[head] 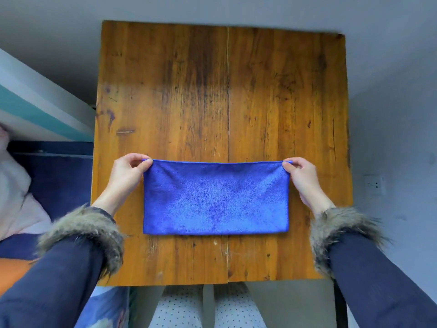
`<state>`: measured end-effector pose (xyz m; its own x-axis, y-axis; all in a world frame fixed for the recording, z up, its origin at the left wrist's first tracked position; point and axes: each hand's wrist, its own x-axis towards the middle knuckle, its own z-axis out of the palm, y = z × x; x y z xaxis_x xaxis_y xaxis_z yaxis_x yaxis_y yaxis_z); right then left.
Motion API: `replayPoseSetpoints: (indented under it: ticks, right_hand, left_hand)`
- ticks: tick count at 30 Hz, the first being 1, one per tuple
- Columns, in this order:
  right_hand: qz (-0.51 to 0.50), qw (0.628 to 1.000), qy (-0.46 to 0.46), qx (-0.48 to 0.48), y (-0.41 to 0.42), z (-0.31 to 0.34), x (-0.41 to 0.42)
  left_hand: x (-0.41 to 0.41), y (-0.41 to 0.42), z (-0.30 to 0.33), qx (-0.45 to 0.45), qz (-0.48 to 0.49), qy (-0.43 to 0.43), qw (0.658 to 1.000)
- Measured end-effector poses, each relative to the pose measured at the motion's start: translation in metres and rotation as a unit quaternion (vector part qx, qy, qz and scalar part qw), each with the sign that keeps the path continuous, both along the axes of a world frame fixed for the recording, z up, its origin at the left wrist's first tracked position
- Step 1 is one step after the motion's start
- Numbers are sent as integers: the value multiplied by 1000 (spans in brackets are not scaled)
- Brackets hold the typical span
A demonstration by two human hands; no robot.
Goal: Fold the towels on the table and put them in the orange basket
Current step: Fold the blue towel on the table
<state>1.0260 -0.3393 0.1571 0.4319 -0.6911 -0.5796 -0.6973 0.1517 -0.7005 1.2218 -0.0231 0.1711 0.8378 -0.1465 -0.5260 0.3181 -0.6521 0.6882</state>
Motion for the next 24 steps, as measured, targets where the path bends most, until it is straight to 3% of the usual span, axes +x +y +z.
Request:
replayPoseSetpoints:
  ticks: [3,6,9,13,15,19,24]
  right_hand:
    - [-20,997,40,-65,7,-4,4]
    - [19,964,95,-247,29,-4,0]
    - [172,920,49,-349,71,-7,-4]
    - [400,816,35,-415,120,-33,-13]
    - [413,803,48,-426,125,-43,-12]
    - [406,800,61,-437,110,-61,-16]
    - [367,805,61,-462,78,-71,-35]
  left_hand:
    - [-2,-8,-11,84,-19,-64,994]
    - [-24,-14,-15,209,-113,-162,958]
    - [-66,-26,-19,202,-277,-263,902]
    - [-104,-44,-37,212,-433,-303,822]
    - [-109,-51,-46,213,-444,-305,815]
    - [-105,-49,-63,227,-402,-286,840]
    - [-85,-16,-77,242,-379,-325,832]
